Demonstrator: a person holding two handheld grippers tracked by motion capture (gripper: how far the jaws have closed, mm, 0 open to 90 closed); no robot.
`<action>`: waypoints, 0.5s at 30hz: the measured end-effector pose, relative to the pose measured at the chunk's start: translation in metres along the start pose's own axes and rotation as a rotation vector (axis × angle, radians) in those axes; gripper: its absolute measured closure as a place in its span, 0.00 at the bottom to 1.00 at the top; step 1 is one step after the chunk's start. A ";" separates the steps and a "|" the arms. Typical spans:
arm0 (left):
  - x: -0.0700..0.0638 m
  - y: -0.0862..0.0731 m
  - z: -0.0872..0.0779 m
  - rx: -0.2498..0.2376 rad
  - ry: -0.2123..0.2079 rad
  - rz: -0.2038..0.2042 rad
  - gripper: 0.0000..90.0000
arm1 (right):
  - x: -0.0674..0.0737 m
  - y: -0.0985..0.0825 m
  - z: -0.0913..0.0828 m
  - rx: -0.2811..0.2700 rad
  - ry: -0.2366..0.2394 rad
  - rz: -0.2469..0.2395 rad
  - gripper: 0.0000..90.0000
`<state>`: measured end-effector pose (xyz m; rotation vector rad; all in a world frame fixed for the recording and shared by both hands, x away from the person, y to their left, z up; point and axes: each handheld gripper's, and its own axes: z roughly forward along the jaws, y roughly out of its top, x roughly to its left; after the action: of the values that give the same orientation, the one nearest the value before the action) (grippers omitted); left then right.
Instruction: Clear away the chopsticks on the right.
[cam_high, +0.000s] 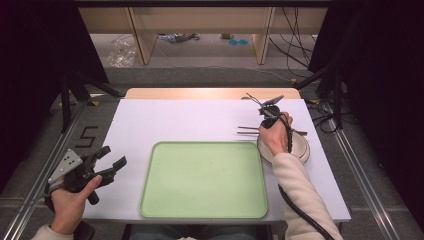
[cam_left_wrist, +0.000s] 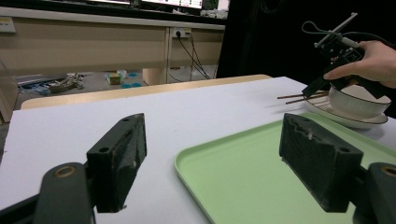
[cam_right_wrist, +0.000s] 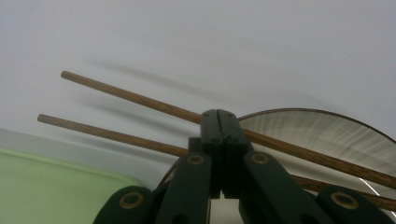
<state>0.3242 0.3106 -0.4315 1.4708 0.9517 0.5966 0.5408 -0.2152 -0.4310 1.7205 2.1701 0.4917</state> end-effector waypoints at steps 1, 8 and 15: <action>0.000 0.000 0.000 0.000 0.000 0.000 0.26 | 0.000 0.000 0.000 0.000 0.000 0.000 1.00; 0.000 0.000 0.000 0.001 -0.001 0.000 0.26 | 0.002 0.001 0.000 0.036 0.003 0.038 1.00; 0.000 0.000 0.001 0.000 -0.005 0.004 0.26 | 0.016 0.014 -0.013 -0.057 -0.041 -0.424 0.85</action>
<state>0.3249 0.3101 -0.4318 1.4736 0.9450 0.5952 0.5436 -0.1980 -0.4140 1.1793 2.3741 0.3950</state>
